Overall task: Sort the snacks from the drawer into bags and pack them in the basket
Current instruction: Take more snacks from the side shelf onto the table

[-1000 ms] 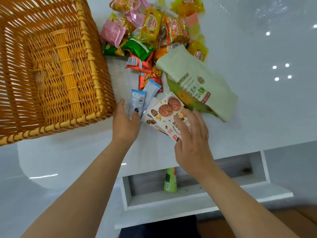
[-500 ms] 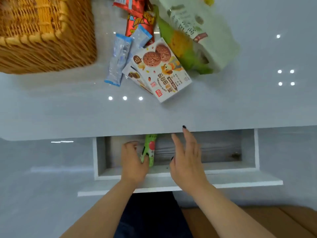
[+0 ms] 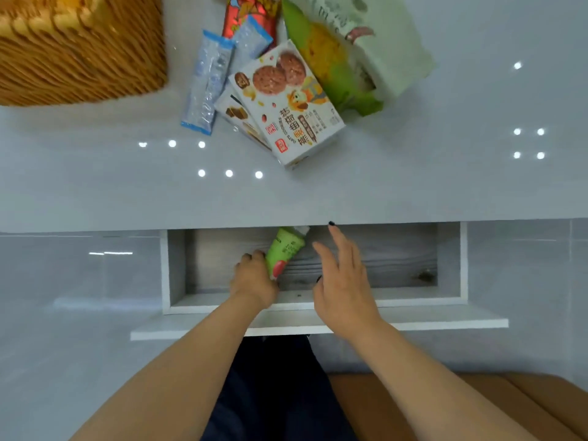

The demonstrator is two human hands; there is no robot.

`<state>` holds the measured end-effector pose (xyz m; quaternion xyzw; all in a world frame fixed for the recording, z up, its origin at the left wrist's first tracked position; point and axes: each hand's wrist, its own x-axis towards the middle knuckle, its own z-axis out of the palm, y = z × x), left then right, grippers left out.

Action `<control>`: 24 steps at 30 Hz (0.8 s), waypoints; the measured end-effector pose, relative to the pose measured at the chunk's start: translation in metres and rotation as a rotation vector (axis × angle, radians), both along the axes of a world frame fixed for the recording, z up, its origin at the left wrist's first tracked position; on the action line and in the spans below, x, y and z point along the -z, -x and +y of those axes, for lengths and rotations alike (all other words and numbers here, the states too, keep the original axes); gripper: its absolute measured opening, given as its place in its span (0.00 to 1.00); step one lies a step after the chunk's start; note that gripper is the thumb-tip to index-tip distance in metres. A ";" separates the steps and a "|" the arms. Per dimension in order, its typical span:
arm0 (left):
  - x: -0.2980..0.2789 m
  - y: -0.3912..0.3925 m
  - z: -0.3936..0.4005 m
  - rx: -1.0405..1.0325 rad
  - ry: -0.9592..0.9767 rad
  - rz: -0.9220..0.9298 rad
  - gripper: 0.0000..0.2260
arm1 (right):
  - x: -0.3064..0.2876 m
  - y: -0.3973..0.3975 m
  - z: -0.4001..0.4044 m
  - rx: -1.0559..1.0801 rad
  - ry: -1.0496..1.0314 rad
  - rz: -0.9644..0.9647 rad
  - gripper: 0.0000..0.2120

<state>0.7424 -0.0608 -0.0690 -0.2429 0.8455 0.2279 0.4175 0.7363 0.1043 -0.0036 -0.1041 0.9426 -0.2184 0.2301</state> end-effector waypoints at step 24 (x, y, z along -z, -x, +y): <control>-0.164 0.123 -0.139 -0.211 -0.180 0.736 0.31 | -0.179 0.183 -0.138 0.624 0.731 0.192 0.17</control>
